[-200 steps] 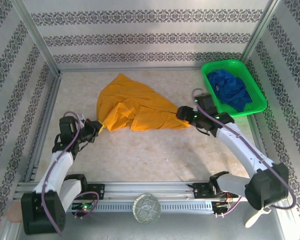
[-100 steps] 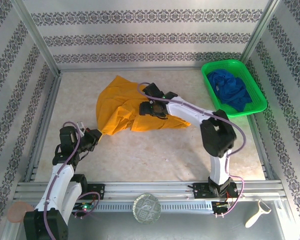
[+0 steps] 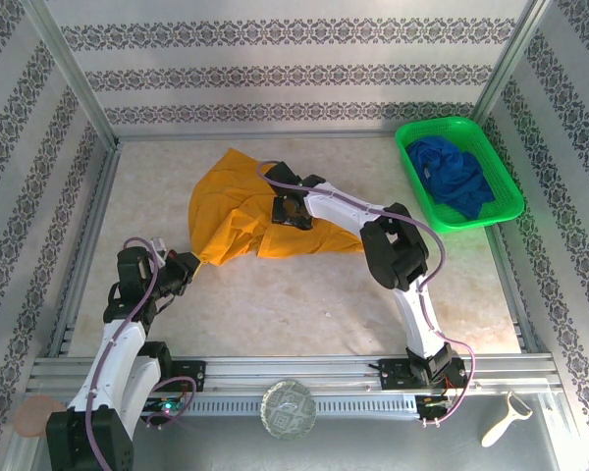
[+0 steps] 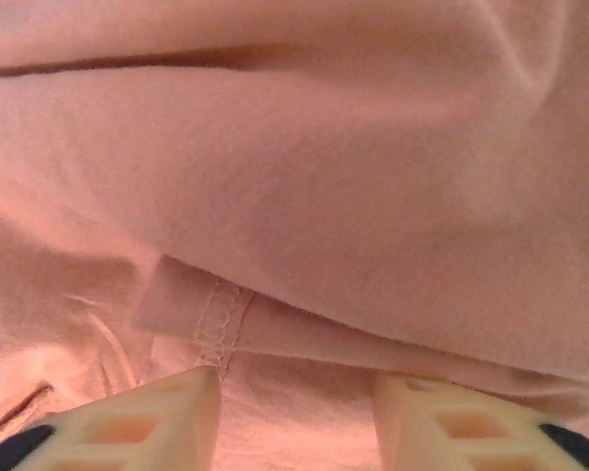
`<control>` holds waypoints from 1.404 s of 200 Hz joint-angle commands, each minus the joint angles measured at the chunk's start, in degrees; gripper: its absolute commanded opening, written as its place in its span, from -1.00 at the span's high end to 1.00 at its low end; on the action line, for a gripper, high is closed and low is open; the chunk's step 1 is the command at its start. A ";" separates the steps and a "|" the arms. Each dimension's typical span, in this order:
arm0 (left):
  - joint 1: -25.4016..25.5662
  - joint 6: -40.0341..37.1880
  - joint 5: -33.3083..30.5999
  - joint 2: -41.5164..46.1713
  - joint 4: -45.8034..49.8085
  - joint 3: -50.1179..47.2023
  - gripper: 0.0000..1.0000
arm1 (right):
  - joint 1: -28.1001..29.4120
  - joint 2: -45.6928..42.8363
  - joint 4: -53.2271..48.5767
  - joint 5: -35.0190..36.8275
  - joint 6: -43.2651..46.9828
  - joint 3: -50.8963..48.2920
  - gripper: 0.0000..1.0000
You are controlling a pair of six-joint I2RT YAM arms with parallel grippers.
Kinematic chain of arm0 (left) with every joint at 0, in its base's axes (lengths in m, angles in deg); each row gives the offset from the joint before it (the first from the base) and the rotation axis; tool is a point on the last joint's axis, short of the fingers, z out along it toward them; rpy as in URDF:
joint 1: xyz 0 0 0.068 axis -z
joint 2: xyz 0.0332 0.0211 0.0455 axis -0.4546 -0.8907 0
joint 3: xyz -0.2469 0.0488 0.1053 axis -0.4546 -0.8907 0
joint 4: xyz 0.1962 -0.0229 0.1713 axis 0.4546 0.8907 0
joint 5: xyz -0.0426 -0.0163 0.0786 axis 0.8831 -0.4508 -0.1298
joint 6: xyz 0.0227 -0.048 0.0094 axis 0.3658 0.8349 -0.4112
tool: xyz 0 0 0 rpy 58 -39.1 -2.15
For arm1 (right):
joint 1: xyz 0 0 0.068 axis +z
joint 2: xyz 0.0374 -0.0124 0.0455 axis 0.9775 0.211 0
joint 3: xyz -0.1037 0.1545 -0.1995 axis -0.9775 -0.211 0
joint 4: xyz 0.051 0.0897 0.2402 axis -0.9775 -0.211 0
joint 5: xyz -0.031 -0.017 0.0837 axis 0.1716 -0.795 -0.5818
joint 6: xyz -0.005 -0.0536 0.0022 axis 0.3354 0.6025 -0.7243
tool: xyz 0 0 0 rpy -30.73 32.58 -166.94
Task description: Fold the inside-out t-shirt
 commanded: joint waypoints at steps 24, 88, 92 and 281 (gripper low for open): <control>0.26 0.58 0.91 -0.71 -3.32 -0.40 1.00 | -2.03 -3.15 -0.32 1.08 3.23 1.42 1.00; 0.36 0.87 0.78 -2.28 -4.66 0.58 1.00 | -1.02 -7.49 1.84 0.32 1.09 -0.41 -0.09; 0.32 0.96 0.79 -2.41 -4.75 0.56 1.00 | -0.73 -6.79 1.60 0.52 0.56 0.30 -0.21; 0.30 1.09 0.58 -2.10 -3.29 3.65 1.00 | -1.87 -22.51 8.23 8.39 -1.38 -10.95 1.00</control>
